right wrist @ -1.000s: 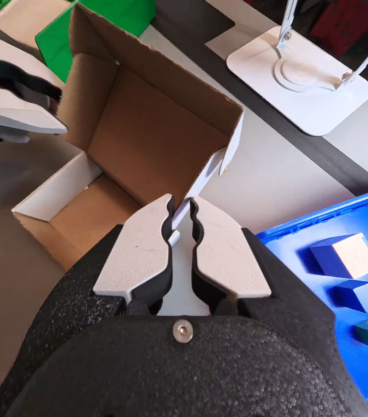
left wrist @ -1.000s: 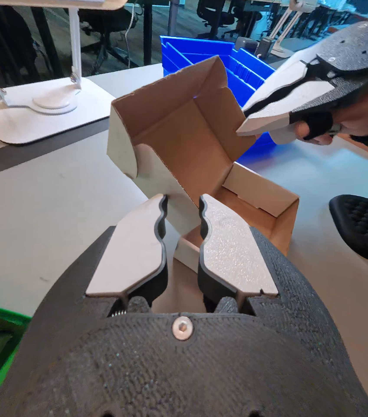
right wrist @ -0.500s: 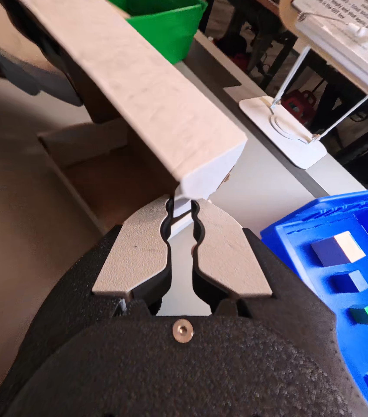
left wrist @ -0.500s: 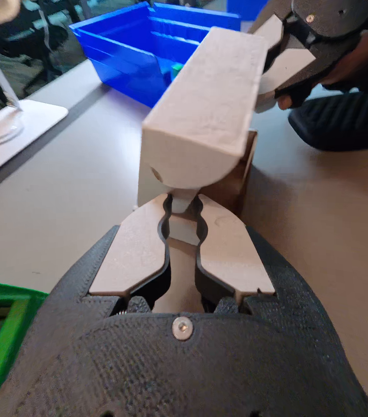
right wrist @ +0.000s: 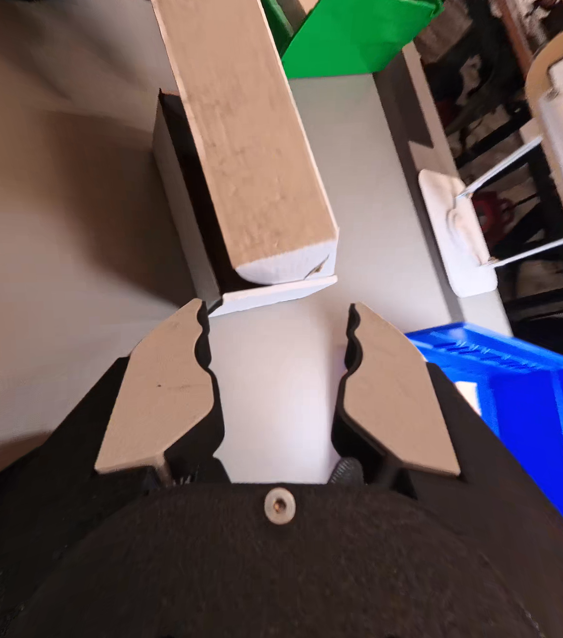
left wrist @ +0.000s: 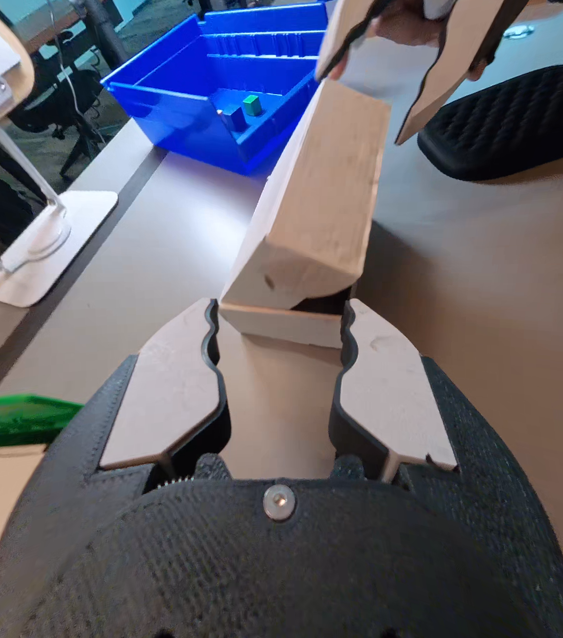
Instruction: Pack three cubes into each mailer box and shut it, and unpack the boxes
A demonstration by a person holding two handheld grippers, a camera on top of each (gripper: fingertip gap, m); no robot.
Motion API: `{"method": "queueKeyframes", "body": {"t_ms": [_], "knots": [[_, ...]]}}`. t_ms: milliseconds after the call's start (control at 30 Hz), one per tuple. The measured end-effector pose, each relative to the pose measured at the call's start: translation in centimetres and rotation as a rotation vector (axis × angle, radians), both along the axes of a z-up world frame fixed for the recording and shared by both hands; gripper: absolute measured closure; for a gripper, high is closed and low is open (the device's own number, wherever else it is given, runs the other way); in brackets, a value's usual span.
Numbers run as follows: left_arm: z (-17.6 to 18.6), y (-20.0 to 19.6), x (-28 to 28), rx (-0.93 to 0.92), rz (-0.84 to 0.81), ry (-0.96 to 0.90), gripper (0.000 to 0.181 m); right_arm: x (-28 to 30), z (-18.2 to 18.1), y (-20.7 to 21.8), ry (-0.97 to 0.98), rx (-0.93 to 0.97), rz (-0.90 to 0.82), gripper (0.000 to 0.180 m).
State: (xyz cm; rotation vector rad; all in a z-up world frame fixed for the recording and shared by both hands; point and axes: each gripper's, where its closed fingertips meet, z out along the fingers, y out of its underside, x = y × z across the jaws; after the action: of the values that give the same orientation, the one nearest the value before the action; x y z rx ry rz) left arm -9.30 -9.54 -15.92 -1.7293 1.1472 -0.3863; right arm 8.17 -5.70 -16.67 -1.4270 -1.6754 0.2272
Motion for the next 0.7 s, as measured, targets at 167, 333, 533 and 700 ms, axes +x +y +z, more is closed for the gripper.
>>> {"method": "queueKeyframes", "body": {"t_ms": [167, 333, 533, 700], "knots": [[-0.1, 0.0, 3.1, 0.111, -0.042, 0.160, 0.108, -2.9, 0.0, 0.3, -0.103, 0.196, 0.056, 0.103], [-2.6, -1.0, 3.1, 0.131, -0.066, 0.268, 0.113, -3.7, -2.4, -1.3, -0.148, 0.189, 0.095, 0.113], [-5.6, -3.3, 2.6, -0.040, -0.120, 0.310, 0.112, -3.8, -6.0, -3.2, -0.240, 0.103, 0.099, 0.103], [-5.7, -3.7, 2.6, -0.102, -0.116, 0.298, 0.112, -4.0, -6.4, -3.2, -0.271, 0.113, 0.074, 0.102]]}}
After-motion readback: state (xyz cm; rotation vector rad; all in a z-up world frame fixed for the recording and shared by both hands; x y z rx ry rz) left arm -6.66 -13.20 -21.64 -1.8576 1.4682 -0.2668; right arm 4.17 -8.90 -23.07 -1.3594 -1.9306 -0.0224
